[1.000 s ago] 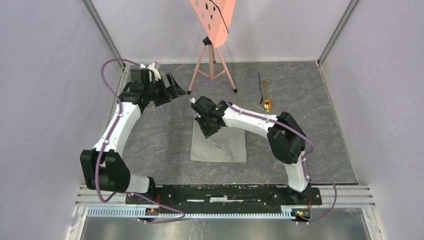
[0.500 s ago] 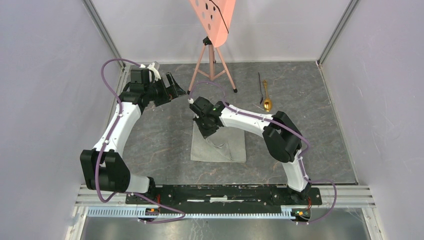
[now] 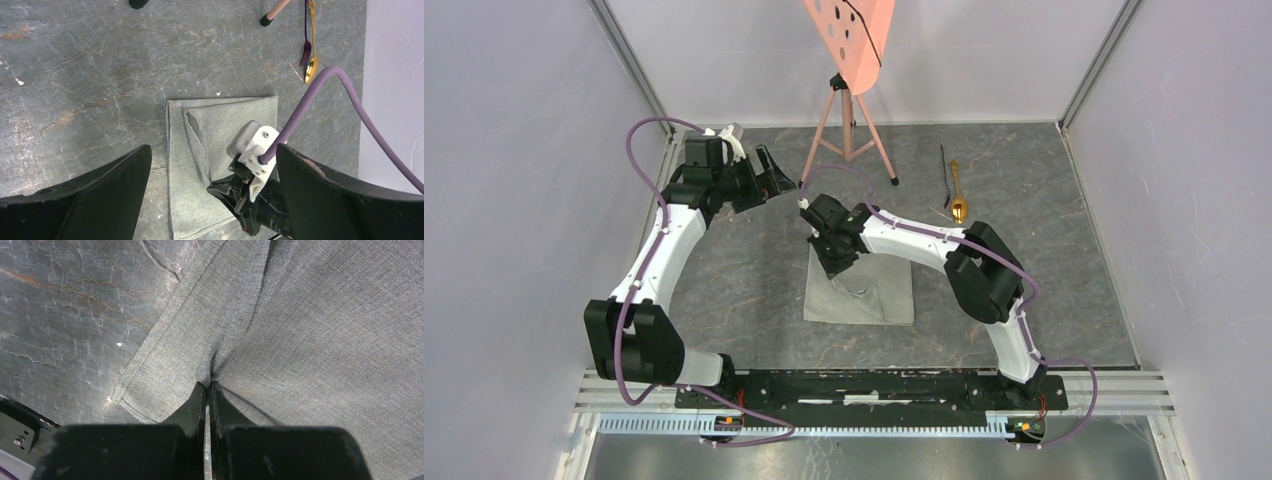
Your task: Fold the napkin into a case and place the utensils inside
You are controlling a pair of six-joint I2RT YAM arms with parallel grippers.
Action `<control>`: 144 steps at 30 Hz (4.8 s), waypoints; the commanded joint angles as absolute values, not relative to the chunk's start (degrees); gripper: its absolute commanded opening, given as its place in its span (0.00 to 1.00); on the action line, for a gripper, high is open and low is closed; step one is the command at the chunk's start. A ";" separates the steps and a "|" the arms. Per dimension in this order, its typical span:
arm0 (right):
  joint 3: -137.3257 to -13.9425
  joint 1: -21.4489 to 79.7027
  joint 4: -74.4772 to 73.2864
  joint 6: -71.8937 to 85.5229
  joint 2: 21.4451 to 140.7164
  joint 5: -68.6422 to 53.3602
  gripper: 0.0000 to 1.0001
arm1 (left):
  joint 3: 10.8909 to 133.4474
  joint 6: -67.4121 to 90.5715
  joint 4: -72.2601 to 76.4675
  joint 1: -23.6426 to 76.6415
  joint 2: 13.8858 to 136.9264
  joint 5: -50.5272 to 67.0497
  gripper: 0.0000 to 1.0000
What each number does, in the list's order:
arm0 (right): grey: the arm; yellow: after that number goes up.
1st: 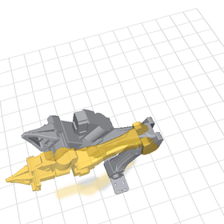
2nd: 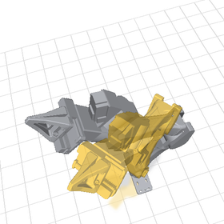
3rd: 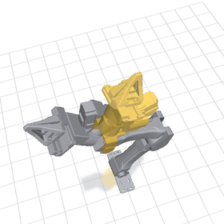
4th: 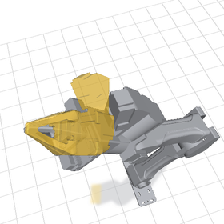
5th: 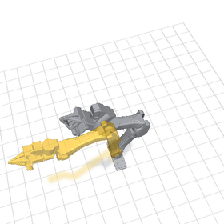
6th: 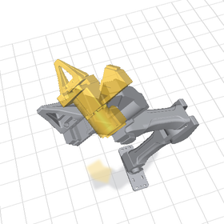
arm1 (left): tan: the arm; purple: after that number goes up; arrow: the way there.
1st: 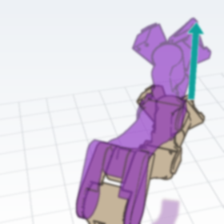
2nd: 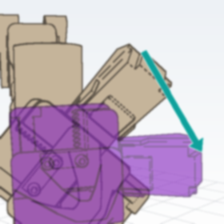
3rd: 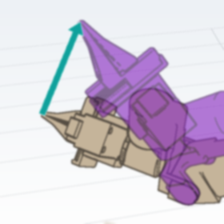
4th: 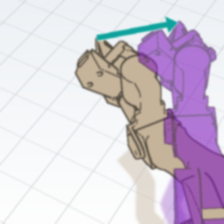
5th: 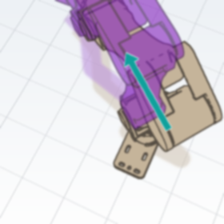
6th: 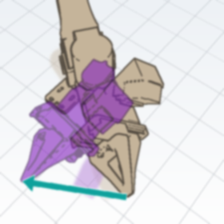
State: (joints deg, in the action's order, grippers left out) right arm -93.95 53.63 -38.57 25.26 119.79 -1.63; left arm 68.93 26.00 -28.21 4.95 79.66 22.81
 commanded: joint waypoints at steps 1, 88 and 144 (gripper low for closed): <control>-95.80 54.22 -36.74 25.82 119.54 -3.19 0.00 | 69.53 22.76 -27.46 4.66 77.83 22.75 1.00; -30.56 43.11 -4.90 19.32 74.97 -13.43 0.55 | 47.99 38.29 -33.71 24.39 70.84 14.04 0.96; -34.41 25.13 -8.85 11.46 70.05 -15.90 0.97 | 34.29 56.56 -14.78 45.18 71.53 10.77 0.95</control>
